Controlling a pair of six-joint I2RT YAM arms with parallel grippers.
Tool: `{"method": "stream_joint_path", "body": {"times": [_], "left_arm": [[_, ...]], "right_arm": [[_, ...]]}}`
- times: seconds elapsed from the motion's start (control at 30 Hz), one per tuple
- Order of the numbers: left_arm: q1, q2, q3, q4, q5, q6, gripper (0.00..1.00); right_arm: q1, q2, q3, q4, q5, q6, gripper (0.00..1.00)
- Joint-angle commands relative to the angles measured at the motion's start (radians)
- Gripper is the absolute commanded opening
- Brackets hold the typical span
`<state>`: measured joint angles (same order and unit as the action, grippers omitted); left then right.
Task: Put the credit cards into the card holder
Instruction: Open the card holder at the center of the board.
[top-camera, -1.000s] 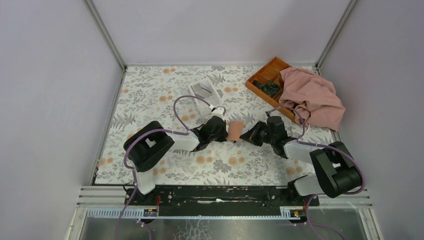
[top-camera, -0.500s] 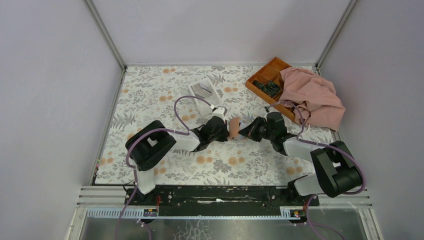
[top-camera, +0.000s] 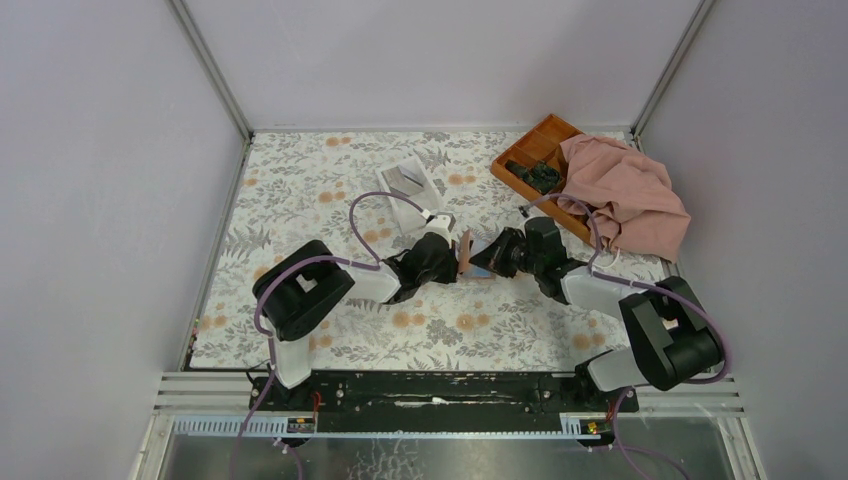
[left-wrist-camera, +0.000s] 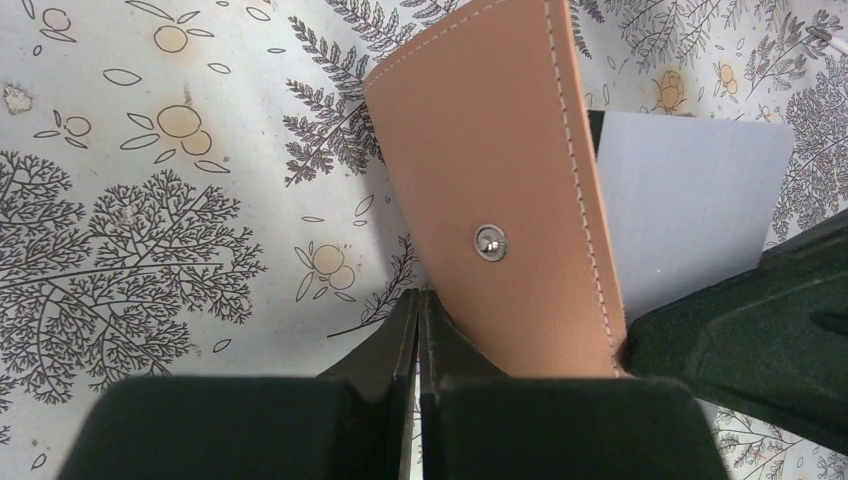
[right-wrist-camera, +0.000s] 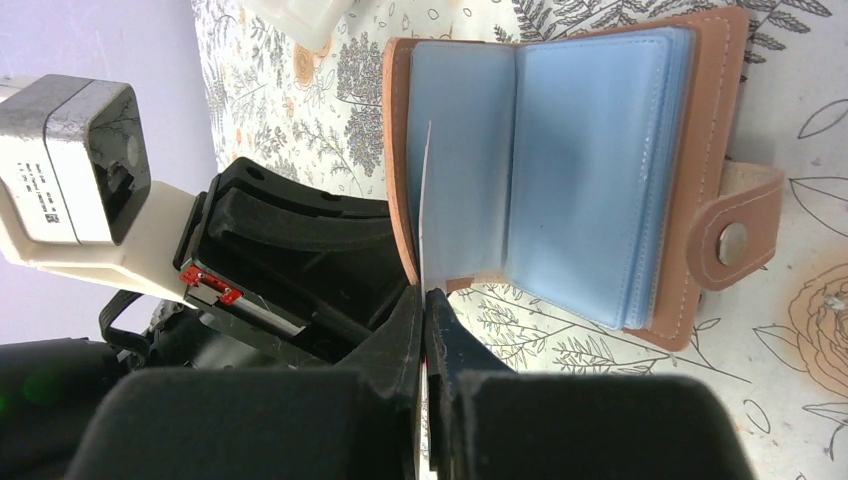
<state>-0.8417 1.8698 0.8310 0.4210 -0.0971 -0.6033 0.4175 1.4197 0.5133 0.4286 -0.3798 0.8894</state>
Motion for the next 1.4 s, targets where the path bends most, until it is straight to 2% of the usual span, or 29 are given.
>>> {"method": "stream_joint_path", "body": {"times": [0.0,0.7,1.37], "left_arm": [[-0.023,0.072,-0.044,-0.146,0.077,0.01,0.0],[-0.023,0.068,-0.055,-0.148,0.093,0.02,0.0],[-0.024,0.002,-0.204,-0.125,0.071,-0.033,0.0]], "right_arm": [[0.029,0.015,0.062,-0.009,0.02,-0.024,0.0],[0.105,0.061,0.174,-0.133,0.087,-0.104,0.0],[0.171,0.197,0.27,-0.254,0.201,-0.217,0.0]]}}
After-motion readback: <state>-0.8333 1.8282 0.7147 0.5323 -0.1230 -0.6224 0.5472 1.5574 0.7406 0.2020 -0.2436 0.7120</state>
